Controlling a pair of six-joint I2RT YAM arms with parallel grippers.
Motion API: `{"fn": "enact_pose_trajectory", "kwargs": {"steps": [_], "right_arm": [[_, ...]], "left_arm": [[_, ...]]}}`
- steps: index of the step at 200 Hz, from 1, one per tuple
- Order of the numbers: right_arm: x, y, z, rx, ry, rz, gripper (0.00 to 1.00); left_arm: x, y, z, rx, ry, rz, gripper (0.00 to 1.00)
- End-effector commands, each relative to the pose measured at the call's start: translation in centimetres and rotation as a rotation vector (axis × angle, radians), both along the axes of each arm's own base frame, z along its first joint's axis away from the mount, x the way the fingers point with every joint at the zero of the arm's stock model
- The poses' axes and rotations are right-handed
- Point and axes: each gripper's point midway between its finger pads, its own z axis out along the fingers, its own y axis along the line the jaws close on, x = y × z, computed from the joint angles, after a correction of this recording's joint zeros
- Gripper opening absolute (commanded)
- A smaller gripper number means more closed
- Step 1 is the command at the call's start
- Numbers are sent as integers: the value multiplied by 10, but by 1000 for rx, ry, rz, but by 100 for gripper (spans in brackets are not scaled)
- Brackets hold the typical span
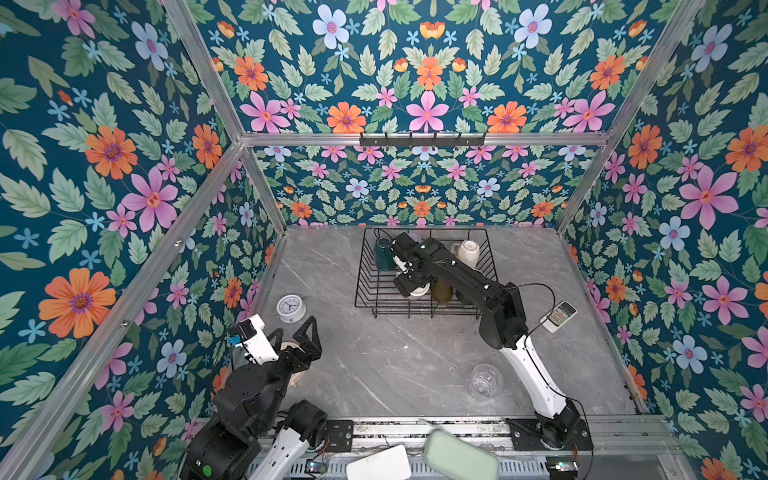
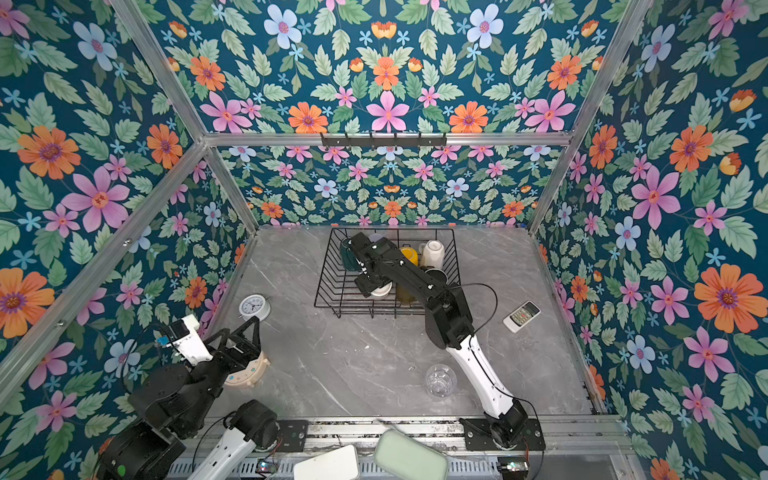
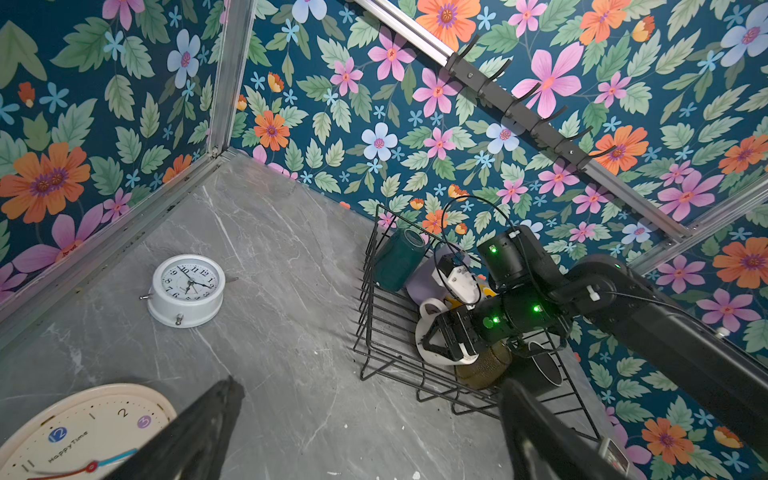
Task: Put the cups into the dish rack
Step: 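Lower the white mug into the rack beside the lavender cup with the right gripper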
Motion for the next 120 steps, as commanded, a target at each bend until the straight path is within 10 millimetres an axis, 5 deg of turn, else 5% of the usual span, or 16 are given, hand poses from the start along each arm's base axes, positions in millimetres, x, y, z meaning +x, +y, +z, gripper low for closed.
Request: {"fn": "enact_pose_trajectory", "kwargs": {"steps": [1, 38, 120], "right_arm": [[-7, 0, -2, -3, 31, 21, 47], [-7, 1, 1, 5, 27, 23, 70], [-5, 3, 14, 28, 7, 27, 85]], "left_arm": [[-1, 2, 0, -3, 0, 9, 100], [-2, 2, 2, -9, -3, 8, 100], [-1, 1, 1, -10, -6, 4, 100]]}}
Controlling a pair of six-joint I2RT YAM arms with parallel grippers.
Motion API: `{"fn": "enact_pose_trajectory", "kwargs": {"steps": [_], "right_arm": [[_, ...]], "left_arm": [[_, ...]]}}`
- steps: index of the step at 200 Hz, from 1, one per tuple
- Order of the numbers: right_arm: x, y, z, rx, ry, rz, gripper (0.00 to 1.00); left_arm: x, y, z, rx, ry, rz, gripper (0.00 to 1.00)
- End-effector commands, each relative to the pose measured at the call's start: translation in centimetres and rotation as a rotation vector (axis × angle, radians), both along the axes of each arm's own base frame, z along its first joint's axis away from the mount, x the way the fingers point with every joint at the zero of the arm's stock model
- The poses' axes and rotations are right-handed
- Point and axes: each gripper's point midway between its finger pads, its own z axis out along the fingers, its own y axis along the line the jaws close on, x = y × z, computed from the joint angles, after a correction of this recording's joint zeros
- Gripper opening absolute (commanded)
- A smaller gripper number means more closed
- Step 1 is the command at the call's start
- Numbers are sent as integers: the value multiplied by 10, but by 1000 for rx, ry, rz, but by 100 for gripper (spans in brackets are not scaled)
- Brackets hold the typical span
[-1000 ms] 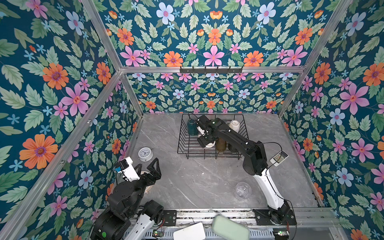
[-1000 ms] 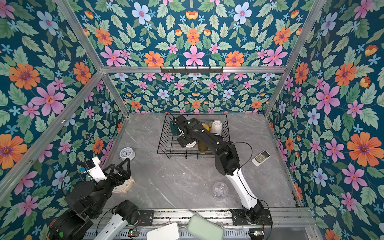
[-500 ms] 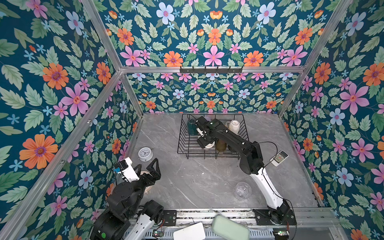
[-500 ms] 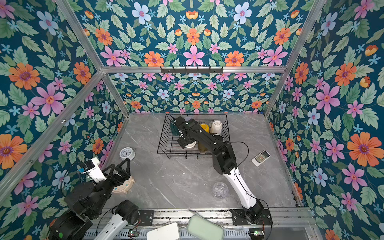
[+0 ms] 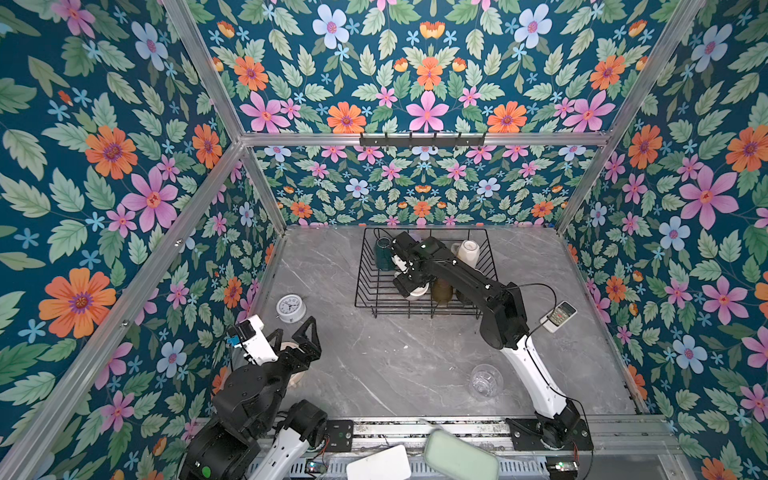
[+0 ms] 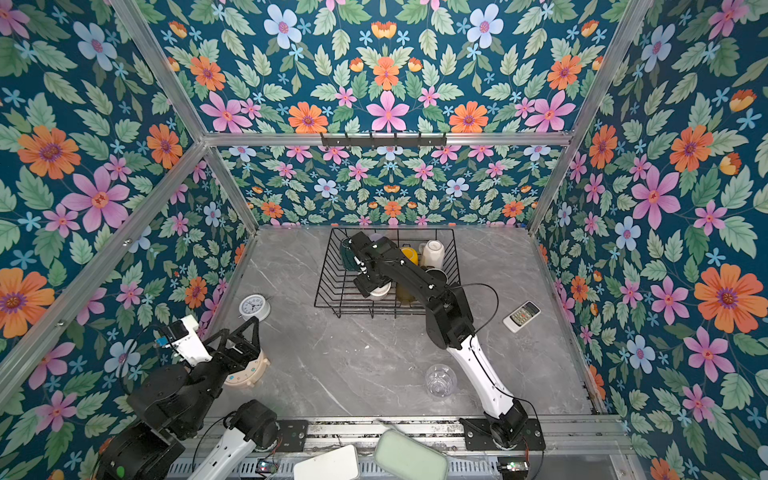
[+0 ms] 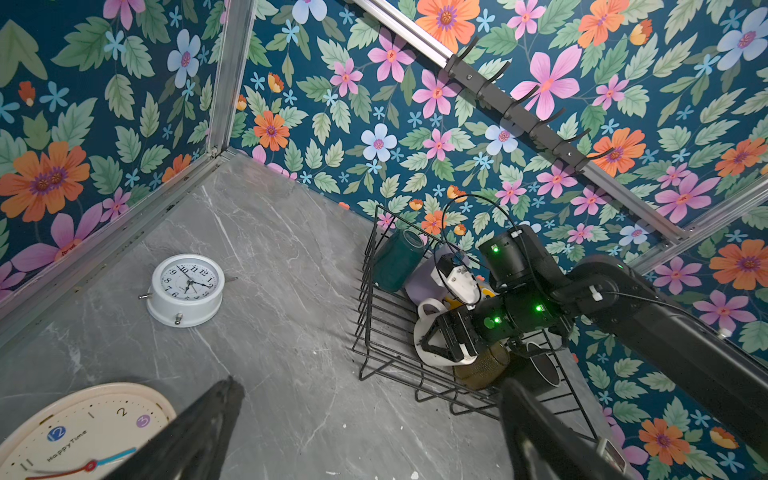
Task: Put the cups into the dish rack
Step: 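Lower the white mug into the rack beside the lavender cup with the right gripper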
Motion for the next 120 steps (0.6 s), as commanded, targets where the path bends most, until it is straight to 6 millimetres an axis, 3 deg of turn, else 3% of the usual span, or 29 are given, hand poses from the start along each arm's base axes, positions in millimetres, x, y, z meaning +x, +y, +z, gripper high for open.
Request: {"fn": "enact_pose_trajectory", "kwargs": {"steps": [1, 120], "right_arm": [[-2, -1, 8, 5, -2, 1, 85], [-4, -8, 1, -42, 15, 16, 93]], "left_arm": [[0, 1, 1, -5, -5, 4, 100], [1, -1, -1, -3, -2, -2, 100]]}}
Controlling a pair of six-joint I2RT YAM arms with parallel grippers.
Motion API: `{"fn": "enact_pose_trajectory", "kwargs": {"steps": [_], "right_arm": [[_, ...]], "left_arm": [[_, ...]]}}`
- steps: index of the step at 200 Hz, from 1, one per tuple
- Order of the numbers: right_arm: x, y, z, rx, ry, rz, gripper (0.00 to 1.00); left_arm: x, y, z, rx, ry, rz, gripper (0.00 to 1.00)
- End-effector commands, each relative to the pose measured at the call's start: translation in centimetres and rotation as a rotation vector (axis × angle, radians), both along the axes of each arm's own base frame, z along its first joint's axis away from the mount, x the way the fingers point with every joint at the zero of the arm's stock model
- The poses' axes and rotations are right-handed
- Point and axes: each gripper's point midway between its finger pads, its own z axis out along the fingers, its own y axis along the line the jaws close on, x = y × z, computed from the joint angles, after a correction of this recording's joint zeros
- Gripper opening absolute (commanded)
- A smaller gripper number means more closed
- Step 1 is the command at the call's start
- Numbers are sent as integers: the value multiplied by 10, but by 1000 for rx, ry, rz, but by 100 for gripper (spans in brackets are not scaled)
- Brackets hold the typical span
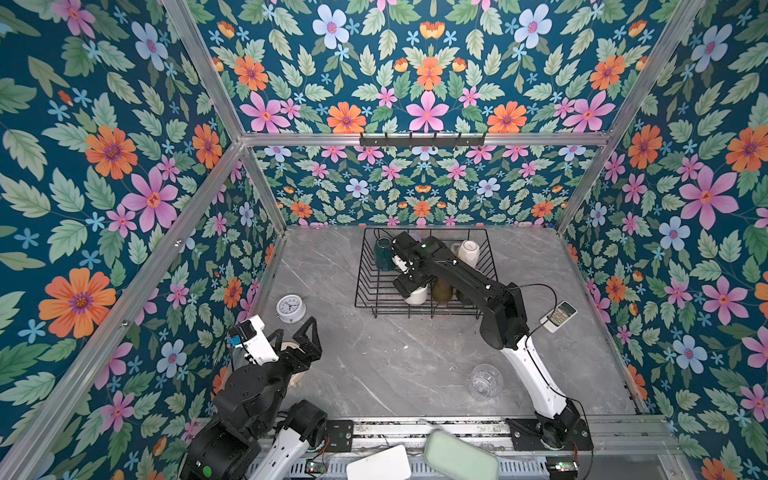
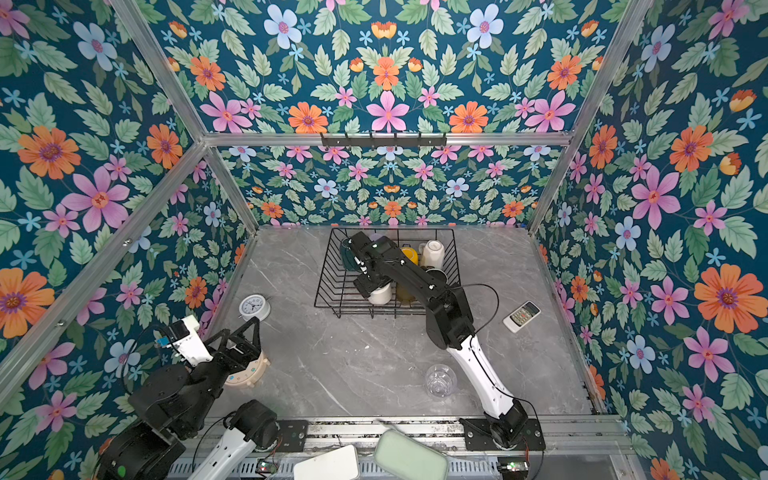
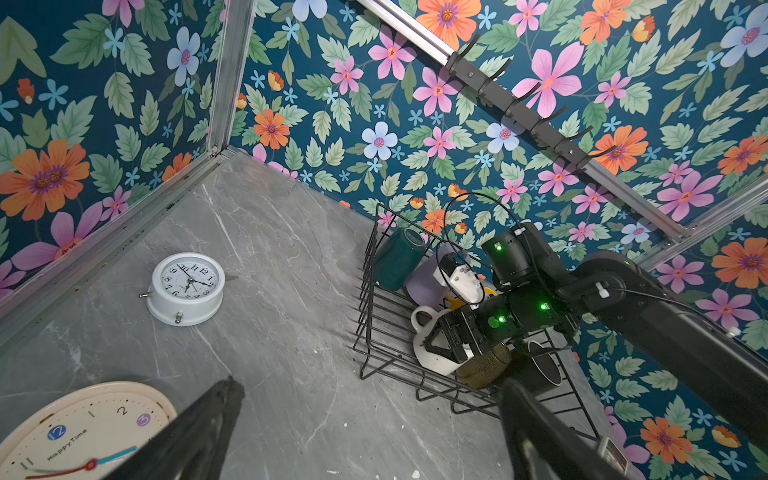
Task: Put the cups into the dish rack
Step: 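Lower the white mug into the rack beside the lavender cup with the right gripper, then open the right gripper and lift it off the white mug, then move the right gripper down to the clear glass on the table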
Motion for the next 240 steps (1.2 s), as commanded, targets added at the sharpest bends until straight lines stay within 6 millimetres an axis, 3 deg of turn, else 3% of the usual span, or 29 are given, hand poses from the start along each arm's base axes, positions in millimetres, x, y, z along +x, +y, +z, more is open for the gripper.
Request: {"fn": "enact_pose_trajectory", "kwargs": {"steps": [1, 36, 58, 90, 121, 133, 163, 183, 185, 193, 240], "right_arm": [[-2, -4, -1, -23, 7, 12, 93], [-1, -2, 6, -9, -6, 12, 93], [0, 1, 25, 29, -31, 11, 93], [0, 1, 69, 97, -96, 0, 93], [-14, -8, 113, 167, -137, -29, 91], [-24, -17, 126, 188, -145, -50, 91], [-66, -48, 138, 247, -132, -114, 88], [-99, -77, 139, 275, -124, -168, 86], [-104, -81, 148, 294, -136, -174, 86], [-118, -95, 149, 304, -137, -201, 85], [-195, -175, 115, 250, -80, -382, 82]], "left_arm": [[0, -1, 2, -5, -6, -2, 100], [0, 0, 2, -6, -7, 0, 100], [-1, 1, 2, -6, -7, 5, 100], [-2, 4, 2, -12, -12, 14, 100], [-2, 4, 3, -17, -21, 16, 100], [-1, 4, 3, -19, -26, 16, 100], [4, -1, 2, -23, -40, 7, 100], [9, -7, 1, -23, -40, -6, 100], [9, -7, 0, -23, -41, -7, 100], [11, -9, 0, -24, -41, -12, 100], [25, -28, -10, -56, -35, -58, 100]]}}
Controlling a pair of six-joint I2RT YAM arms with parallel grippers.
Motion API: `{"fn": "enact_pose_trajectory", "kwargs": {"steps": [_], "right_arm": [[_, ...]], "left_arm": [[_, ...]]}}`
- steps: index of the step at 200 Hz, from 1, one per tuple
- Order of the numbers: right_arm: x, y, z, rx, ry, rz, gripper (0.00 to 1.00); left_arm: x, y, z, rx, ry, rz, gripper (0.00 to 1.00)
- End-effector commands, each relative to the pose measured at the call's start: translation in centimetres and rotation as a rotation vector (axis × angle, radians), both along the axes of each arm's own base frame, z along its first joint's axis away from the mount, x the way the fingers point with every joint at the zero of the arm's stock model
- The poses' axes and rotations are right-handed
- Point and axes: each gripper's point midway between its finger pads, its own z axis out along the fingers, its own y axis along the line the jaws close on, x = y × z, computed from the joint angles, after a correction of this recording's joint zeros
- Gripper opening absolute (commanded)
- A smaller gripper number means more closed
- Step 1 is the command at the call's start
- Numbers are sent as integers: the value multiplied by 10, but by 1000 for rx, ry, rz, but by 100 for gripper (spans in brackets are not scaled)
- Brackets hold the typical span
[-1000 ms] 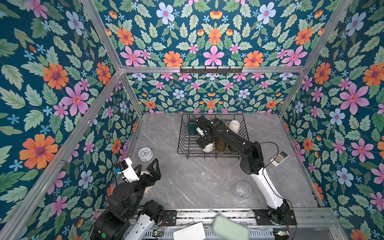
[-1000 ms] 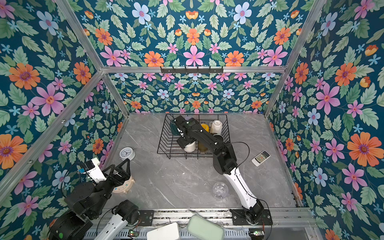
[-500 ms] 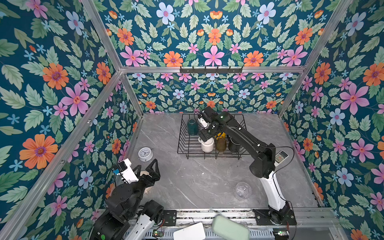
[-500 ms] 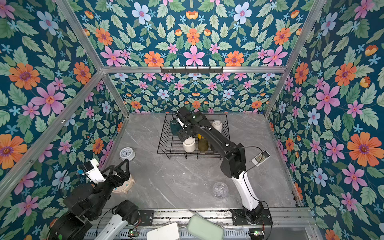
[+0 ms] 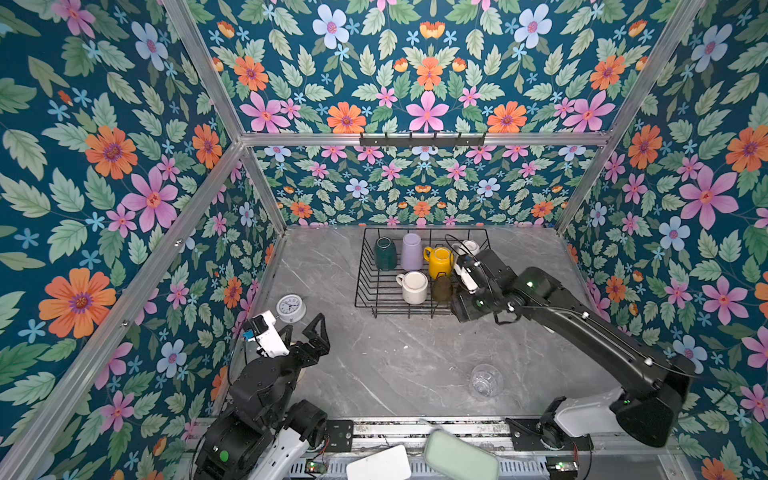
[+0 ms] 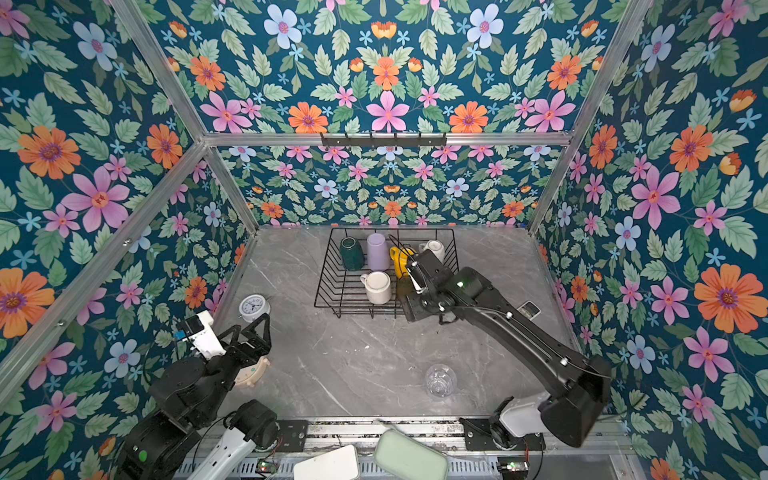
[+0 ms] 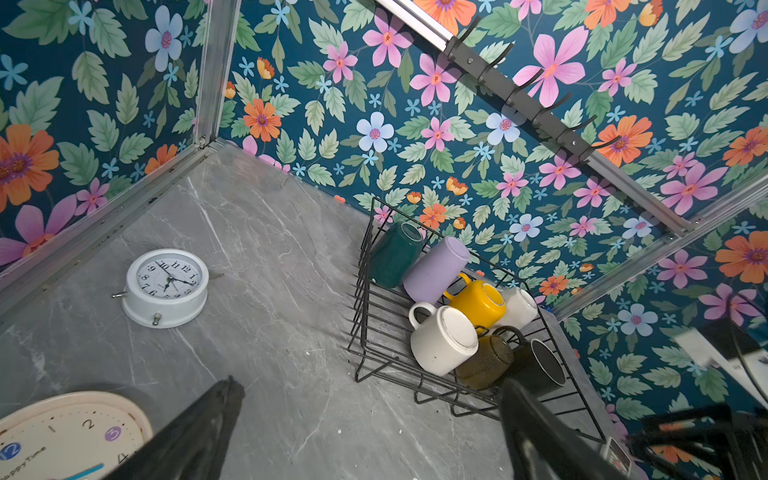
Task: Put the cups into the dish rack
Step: 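Move the right gripper down to the clear glass on the table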
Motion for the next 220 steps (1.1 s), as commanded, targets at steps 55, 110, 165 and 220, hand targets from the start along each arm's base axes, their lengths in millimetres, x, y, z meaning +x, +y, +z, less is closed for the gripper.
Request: {"fn": "enact_pose_trajectory", "kwargs": {"steps": [55, 110, 165, 220], "right_arm": [[-78, -65, -46, 35, 162, -250, 72], [-112, -68, -80, -12, 235, -295, 66], [-128, -70, -113, -57, 281, -330, 55], [-127, -67, -131, -66, 298, -334, 43]], "left_arm": [[11, -17, 1, -73, -29, -49, 100], [8, -15, 2, -79, -33, -46, 100], [8, -15, 2, -75, -33, -46, 100], [7, -14, 3, -75, -33, -43, 100]]}}
